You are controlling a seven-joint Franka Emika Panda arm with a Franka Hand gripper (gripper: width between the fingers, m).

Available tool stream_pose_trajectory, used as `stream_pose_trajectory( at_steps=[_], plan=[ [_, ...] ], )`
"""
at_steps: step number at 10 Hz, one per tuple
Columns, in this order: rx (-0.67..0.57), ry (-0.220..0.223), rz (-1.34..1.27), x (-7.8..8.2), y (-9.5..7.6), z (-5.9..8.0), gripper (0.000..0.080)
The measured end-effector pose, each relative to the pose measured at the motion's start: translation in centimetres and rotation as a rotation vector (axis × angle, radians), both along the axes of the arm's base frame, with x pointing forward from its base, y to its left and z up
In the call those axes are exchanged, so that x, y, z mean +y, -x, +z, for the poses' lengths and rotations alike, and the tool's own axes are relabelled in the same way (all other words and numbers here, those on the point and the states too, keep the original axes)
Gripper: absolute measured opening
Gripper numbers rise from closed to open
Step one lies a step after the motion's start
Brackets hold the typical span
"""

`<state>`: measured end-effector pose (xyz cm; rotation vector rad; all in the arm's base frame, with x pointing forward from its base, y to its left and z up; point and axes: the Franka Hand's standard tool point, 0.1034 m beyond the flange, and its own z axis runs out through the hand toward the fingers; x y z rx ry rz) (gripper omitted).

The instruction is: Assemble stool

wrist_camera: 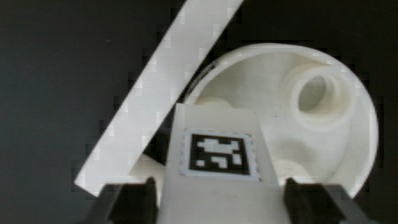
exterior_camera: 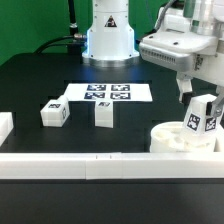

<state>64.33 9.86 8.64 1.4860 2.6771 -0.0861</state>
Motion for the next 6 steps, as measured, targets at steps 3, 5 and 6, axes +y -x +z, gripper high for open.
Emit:
stream_pose_trajectory(
  at_steps=[3,5,6],
  plan=[
    [-0.008,-0.005,-0.135,-0.03,0.06,-0.02,0.034],
    [-0.021,-0.01,-0.414,-0.04,0.29,-0.08,0.034],
    [-0.031,-0.013,-0.554,-0.06,0.36,-0.09,0.034]
  ],
)
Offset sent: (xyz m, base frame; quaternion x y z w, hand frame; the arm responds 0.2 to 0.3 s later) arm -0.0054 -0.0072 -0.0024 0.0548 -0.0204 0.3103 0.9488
